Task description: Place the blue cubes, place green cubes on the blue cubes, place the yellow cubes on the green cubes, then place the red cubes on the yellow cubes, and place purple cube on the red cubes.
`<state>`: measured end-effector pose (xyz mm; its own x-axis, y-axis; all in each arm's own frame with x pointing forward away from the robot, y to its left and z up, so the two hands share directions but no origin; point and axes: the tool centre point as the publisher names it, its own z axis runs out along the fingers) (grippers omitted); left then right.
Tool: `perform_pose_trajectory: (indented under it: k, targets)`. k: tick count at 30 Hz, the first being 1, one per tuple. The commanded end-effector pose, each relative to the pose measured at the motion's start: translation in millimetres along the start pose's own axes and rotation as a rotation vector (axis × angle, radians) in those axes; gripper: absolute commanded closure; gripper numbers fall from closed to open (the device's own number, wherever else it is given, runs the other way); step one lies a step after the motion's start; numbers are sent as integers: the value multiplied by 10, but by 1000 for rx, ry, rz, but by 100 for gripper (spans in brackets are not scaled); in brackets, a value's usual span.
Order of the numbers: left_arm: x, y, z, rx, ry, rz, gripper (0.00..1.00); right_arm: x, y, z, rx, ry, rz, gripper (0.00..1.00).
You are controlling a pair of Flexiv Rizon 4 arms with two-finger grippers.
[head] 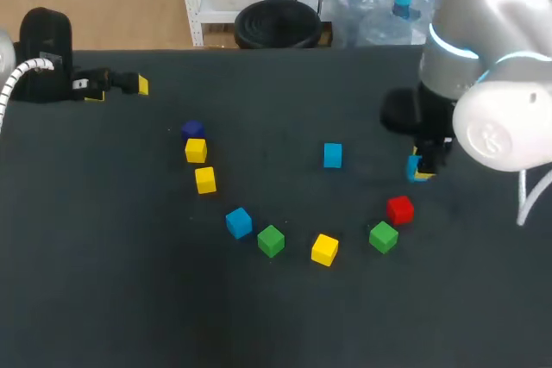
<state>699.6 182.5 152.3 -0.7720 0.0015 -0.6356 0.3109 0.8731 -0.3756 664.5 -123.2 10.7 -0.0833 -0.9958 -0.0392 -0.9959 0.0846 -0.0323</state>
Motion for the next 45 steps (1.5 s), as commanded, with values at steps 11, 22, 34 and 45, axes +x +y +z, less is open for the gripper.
perform_pose_trajectory:
  k: [11, 22, 34, 45]
  targets:
    - [12, 26, 4, 12, -6, 3, 0, -432, -359, -3, -17, 36, 26, 100]
    - [12, 26, 4, 12, -6, 3, 0, -671, -238, 54, -47, 24, 33, 100]
    - [12, 26, 4, 12, -6, 3, 0, -800, -206, 133, -52, 22, 18, 100]
    - [12, 26, 4, 12, -6, 3, 0, -920, -212, 163, -46, 11, 0, 100]
